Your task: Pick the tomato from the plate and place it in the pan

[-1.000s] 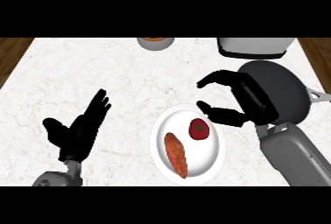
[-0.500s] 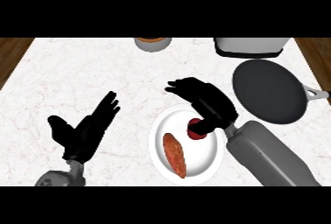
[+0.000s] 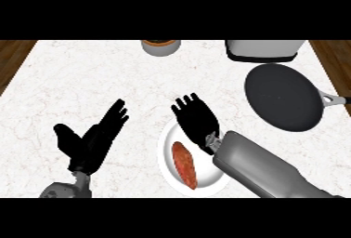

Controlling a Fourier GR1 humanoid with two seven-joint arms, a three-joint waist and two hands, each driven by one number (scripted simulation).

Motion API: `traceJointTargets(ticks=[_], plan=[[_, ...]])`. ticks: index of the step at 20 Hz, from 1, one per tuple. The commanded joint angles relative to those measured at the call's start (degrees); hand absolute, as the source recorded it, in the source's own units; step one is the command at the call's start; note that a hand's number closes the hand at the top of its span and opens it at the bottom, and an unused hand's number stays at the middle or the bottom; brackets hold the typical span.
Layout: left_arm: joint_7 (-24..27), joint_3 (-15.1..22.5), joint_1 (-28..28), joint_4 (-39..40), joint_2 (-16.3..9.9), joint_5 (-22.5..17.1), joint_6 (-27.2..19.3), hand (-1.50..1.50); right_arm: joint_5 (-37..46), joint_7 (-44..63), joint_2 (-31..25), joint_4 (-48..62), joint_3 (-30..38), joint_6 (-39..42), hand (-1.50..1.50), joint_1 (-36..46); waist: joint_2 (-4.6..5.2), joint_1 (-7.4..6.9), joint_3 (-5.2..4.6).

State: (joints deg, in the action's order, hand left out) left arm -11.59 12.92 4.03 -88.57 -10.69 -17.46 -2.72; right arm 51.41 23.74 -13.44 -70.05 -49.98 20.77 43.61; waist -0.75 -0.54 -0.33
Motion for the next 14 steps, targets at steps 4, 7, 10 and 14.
traceJointTargets(ticks=[4,7,10,14], plan=[[-2.64,-2.12,3.23,0.53,-0.34,-1.58,0.19,0.0,1.85,19.09,13.02,5.53,-6.02,21.92,-1.5,-0.32,0.52,0.52,0.22],[-1.58,-1.79,1.34,-0.25,-0.24,-1.21,0.81,0.0,-2.31,27.28,13.23,0.31,-5.18,28.98,-1.5,-1.37,0.49,0.1,0.27],[0.76,0.01,-1.72,-2.17,0.36,0.73,1.22,0.0,-6.15,32.73,13.33,1.35,-5.98,26.78,-1.5,-2.04,0.64,-0.73,0.3],[-1.75,-2.83,2.92,-0.04,0.03,0.43,0.64,0.0,-5.64,36.07,13.37,-1.18,-10.49,23.53,-1.5,-5.73,0.66,0.1,0.31]])
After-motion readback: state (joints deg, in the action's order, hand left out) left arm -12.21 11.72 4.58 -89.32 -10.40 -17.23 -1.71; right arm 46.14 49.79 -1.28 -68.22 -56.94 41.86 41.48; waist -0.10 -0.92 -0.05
